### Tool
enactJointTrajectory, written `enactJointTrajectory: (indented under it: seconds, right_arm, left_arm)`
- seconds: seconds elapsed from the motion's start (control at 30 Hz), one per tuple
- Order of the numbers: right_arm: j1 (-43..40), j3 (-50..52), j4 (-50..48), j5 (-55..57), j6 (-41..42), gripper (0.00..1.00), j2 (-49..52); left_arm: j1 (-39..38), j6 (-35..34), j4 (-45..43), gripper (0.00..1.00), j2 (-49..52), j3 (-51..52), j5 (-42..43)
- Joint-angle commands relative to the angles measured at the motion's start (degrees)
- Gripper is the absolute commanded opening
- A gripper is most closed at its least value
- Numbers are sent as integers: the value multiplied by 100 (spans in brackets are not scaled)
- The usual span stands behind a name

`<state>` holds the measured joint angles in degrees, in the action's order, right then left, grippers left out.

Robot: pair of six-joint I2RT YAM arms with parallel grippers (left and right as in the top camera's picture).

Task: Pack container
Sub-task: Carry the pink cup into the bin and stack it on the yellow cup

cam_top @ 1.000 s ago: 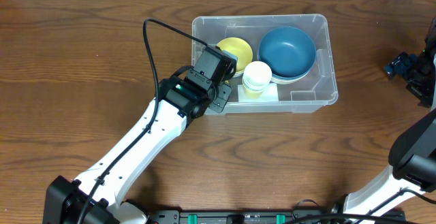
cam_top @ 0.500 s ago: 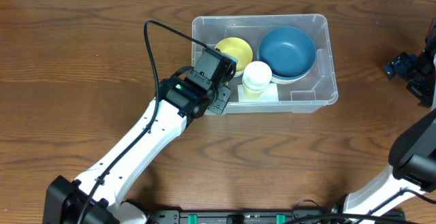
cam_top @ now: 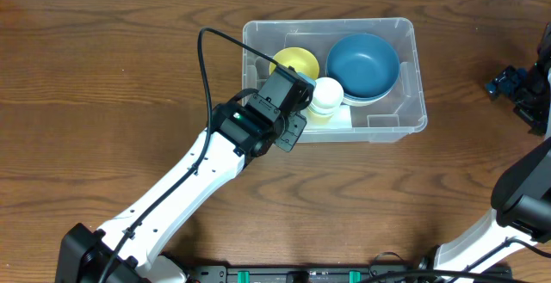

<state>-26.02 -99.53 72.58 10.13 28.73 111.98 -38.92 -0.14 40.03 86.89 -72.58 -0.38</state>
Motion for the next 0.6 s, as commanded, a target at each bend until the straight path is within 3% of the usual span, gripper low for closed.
enactJointTrajectory:
  seconds: [0.0, 0.57]
  right_arm:
    - [4, 22, 4, 79, 103, 99, -31]
    - [4, 22, 4, 79, 103, 99, -31]
  left_arm:
    - [0, 26, 4, 6, -20, -166, -37]
    - [57, 35, 0, 6, -20, -168, -424]
